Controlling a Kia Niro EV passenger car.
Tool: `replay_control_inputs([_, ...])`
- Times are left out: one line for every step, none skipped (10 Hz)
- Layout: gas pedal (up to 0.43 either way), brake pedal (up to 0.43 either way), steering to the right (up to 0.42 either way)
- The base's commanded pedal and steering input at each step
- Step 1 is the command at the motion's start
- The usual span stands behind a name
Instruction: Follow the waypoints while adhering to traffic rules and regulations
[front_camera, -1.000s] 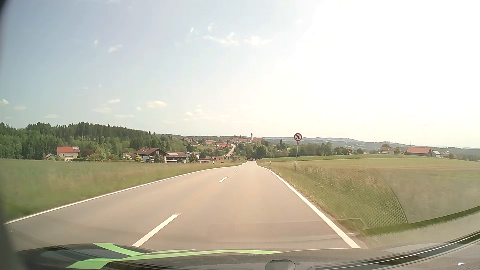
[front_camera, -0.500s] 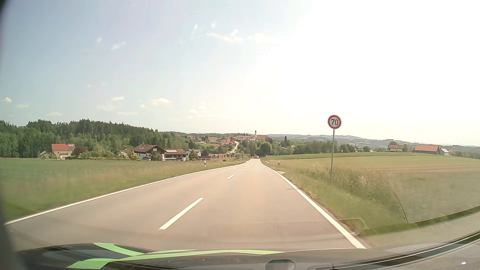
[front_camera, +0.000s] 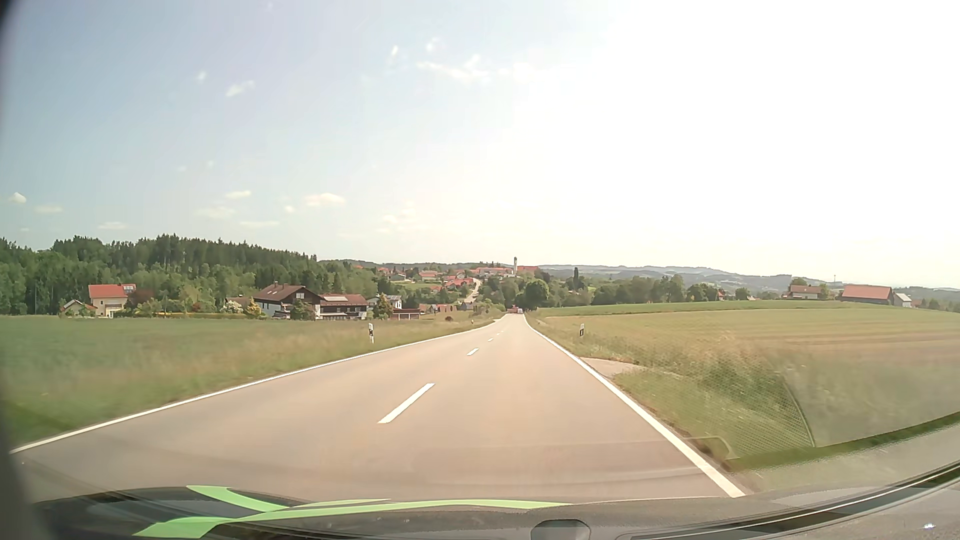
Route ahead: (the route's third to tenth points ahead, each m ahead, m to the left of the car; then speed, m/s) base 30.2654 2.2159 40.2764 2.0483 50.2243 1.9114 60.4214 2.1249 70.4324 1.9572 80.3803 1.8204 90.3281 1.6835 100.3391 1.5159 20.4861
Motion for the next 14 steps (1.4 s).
replay_control_inputs([0.118,0.000,0.000])
replay_control_inputs([0.118,0.000,0.000])
replay_control_inputs([0.118,0.000,0.000])
replay_control_inputs([0.118,0.000,0.000])
replay_control_inputs([0.130,0.000,0.000])
replay_control_inputs([0.130,0.000,0.000])
replay_control_inputs([0.138,0.000,-0.001])
replay_control_inputs([0.138,0.000,-0.001])
replay_control_inputs([0.138,0.000,0.000])
replay_control_inputs([0.138,0.000,-0.001])
replay_control_inputs([0.138,0.000,0.000])
replay_control_inputs([0.138,0.000,0.001])
replay_control_inputs([0.138,0.000,0.001])
replay_control_inputs([0.138,0.000,0.001])
